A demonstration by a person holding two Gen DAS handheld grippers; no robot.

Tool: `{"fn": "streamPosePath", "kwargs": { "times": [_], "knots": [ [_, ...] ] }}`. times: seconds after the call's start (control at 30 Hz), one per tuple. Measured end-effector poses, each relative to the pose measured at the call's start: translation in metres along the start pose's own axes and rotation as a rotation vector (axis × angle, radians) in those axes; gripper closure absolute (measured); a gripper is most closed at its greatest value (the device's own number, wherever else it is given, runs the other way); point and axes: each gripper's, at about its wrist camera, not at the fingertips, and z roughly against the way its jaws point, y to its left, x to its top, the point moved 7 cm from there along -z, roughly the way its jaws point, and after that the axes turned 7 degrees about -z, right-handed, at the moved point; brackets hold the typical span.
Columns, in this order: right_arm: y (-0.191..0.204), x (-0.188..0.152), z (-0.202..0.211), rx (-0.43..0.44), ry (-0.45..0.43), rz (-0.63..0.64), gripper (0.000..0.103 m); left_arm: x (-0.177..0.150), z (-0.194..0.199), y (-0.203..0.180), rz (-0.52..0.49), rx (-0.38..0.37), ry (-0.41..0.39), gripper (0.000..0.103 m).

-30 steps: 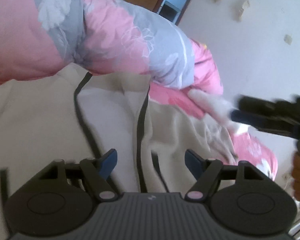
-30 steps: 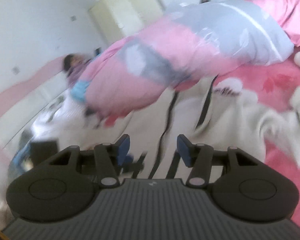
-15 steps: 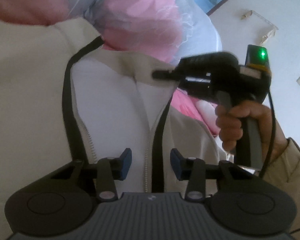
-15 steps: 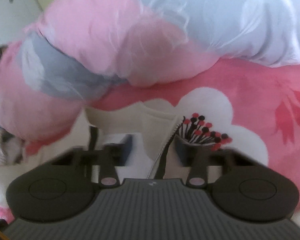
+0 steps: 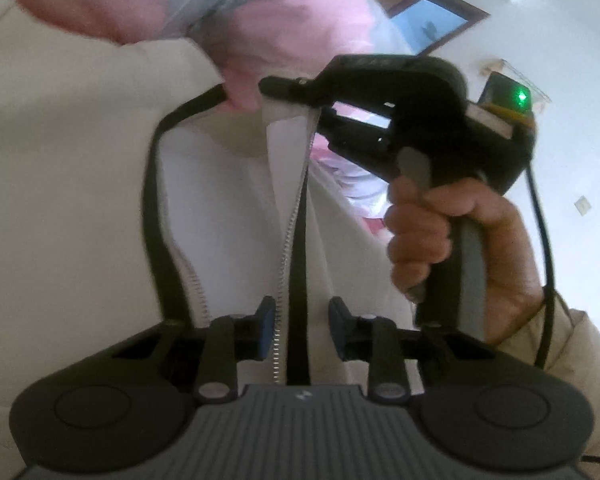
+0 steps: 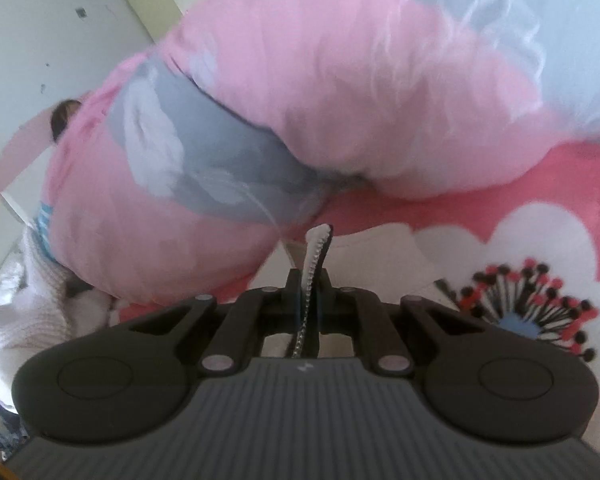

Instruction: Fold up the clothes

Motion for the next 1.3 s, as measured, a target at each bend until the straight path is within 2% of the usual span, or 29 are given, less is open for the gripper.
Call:
{"fn": "streamPosePath", "kwargs": {
  "times": [0.1,0.17,0.27,0.37,0.47,0.5,0.53,0.6,0.7,0.77,0.8,0.9,1.0,1.03,1.07,1.1,1.17,1.3],
  "knots": [
    [-0.008,-0.006,-0.023,-0.05,0.035,0.021,0.098,-0.002,-0.002,0.01,0.035,0.019,0.008,0.085],
    [-0.014,-0.008,-0.037,-0.075,0.06,0.025,0.098,-0.004,-0.003,0.014,0.052,0.029,0.011,0.087],
    [-0.019,-0.013,-0.052,-0.084,0.083,0.024,0.097,-0.005,-0.004,0.015,0.052,0.031,0.009,0.087],
    [-0.022,-0.016,-0.061,-0.083,0.096,0.013,0.092,-0.005,-0.005,0.017,0.062,0.031,0.013,0.087],
    [-0.026,-0.01,-0.056,-0.048,0.086,-0.04,0.078,-0.003,-0.002,0.015,0.061,0.032,0.013,0.087],
    [-0.027,-0.006,-0.051,-0.029,0.076,-0.067,0.069,-0.002,-0.003,0.015,0.058,0.034,0.013,0.088],
    [-0.028,-0.001,-0.044,-0.006,0.059,-0.09,0.061,-0.002,-0.004,0.015,0.056,0.035,0.014,0.088],
    [-0.029,0.012,-0.025,0.051,0.007,-0.121,0.052,-0.002,-0.004,0.015,0.056,0.036,0.013,0.088],
    [-0.034,0.033,0.005,0.094,-0.074,-0.125,0.046,-0.002,-0.004,0.015,0.056,0.039,0.013,0.089],
    [-0.042,0.043,0.011,0.032,-0.097,-0.098,0.043,-0.001,-0.005,0.015,0.055,0.04,0.013,0.089],
    [-0.049,0.045,0.008,-0.02,-0.075,-0.084,0.043,0.0,-0.007,0.016,0.054,0.042,0.013,0.09],
    [-0.071,0.037,-0.02,-0.141,0.064,-0.071,0.043,-0.001,-0.009,0.015,0.049,0.045,0.011,0.09],
    [-0.082,0.027,-0.047,-0.199,0.161,-0.041,0.045,-0.001,-0.009,0.015,0.046,0.049,0.009,0.091],
    [-0.082,0.025,-0.051,-0.194,0.17,-0.027,0.049,0.0,-0.007,0.014,0.046,0.05,0.009,0.091],
    [-0.08,0.025,-0.053,-0.186,0.17,-0.009,0.057,0.001,-0.006,0.014,0.047,0.05,0.008,0.092],
    [-0.076,0.026,-0.053,-0.171,0.163,0.006,0.086,0.001,-0.006,0.014,0.048,0.049,0.007,0.093],
    [-0.066,0.028,-0.048,-0.134,0.132,0.034,0.091,0.002,-0.005,0.014,0.049,0.049,0.005,0.093],
    [-0.054,0.034,-0.042,-0.082,0.044,0.068,0.092,0.005,-0.002,0.013,0.053,0.05,0.001,0.094]
  ]
}}
